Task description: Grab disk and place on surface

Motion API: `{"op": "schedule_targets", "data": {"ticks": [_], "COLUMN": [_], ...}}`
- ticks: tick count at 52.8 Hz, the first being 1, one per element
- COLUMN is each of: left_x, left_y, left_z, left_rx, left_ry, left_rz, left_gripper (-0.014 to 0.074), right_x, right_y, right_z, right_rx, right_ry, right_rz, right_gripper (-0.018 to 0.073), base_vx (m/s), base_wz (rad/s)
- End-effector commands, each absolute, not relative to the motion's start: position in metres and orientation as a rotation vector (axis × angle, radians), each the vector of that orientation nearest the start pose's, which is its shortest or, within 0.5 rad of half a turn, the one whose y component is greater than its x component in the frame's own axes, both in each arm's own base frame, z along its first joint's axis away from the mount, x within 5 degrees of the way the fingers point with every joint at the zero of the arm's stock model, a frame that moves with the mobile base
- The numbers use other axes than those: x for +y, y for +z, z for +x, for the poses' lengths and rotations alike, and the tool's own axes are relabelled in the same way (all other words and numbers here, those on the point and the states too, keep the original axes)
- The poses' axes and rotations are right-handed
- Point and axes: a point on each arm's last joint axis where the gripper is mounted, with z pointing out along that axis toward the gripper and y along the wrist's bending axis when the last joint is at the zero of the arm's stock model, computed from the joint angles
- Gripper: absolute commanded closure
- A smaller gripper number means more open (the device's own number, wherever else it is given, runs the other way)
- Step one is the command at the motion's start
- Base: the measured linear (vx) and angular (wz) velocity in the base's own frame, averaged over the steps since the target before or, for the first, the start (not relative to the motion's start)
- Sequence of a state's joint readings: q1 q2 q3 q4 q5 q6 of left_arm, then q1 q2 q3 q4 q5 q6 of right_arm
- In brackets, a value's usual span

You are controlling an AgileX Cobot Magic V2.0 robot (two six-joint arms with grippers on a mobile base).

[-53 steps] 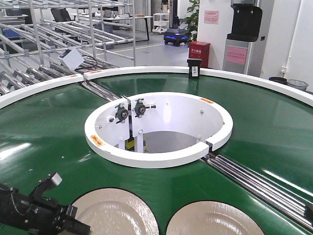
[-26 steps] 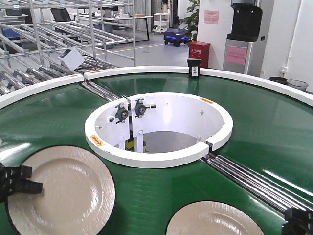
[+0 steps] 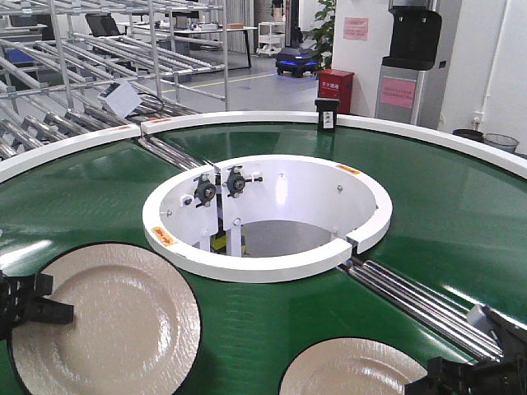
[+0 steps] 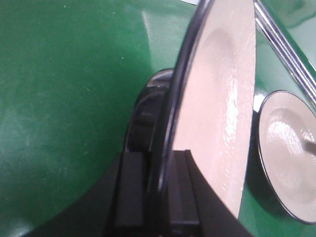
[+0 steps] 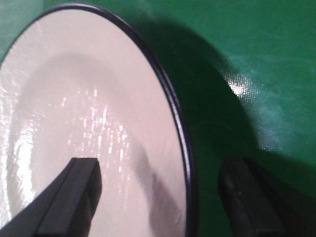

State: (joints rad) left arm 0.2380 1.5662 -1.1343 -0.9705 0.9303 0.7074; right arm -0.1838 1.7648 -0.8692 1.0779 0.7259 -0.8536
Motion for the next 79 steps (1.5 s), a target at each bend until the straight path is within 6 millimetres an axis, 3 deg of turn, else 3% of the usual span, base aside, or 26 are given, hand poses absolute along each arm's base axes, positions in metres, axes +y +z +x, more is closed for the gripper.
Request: {"op": "schedule_targets", "data": {"ticks": [1,13,18,32,36,42,51,56,57,61,66,79], "left_x": [0.011,0.011,0.011,0.011,0.012,0.012,0.012,0.013,0.012,0.007,-0.008,-0.078], "left_y": [0.315,0.318,0.318,0.318,0.318,0.318,0.318,0.318,0.318,0.318,0.318,0.329], "left_z": [0.321,0.323,0.323,0.324,0.324,0.324,0.325,0.325,0.325,0.325,0.325,0.321], "left_rx": [2.258,2.218,2.218,2.215,2.211,2.210,2.209,2.208,2.214,2.224,2.243,2.205], "left_ry": [-0.889,-0.914,-0.914,-0.907,-0.898,-0.895,-0.892,-0.891,-0.922,-0.967,-1.023,-1.297], "left_rz": [-0.074,-0.116,-0.116,-0.120,-0.127,-0.129,-0.130,-0.135,-0.193,-0.253,-0.271,-0.216], "left_gripper": [0.0604,0.0604,0.0604,0.0604,0.0604,0.0604,0.0604,0.0604,0.0604,0.0604,0.0604,0.0602], "right_x": [0.000,0.022,0.026,0.023,0.025,0.029,0.030,0.030,0.032,0.034,0.044,0.082], "right_y": [0.176,0.176,0.176,0.181,0.189,0.214,0.266,0.304,0.347,0.369,0.393,0.442], "right_z": [0.317,0.315,0.315,0.316,0.318,0.327,0.340,0.343,0.343,0.344,0.345,0.340], "right_rx": [2.558,2.569,2.573,2.563,2.547,2.491,2.420,2.360,2.289,2.244,2.202,2.094], "right_ry": [0.905,0.963,0.980,1.047,1.093,1.175,1.251,1.257,1.302,1.335,1.353,1.401], "right_rz": [0.163,-0.001,0.024,0.108,0.065,-0.017,0.093,0.117,0.140,0.156,0.133,0.052], "right_gripper": [0.0020,0.0104,0.0197,0.0568,0.0573,0.0571,0.0568,0.0567,0.0567,0.0567,0.0567,0.0567], "base_vx": [0.00,0.00,0.00,0.00,0.00,0.00,0.00,0.00,0.00,0.00,0.00,0.00], "base_wz": [0.00,0.00,0.00,0.00,0.00,0.00,0.00,0.00,0.00,0.00,0.00,0.00]}}
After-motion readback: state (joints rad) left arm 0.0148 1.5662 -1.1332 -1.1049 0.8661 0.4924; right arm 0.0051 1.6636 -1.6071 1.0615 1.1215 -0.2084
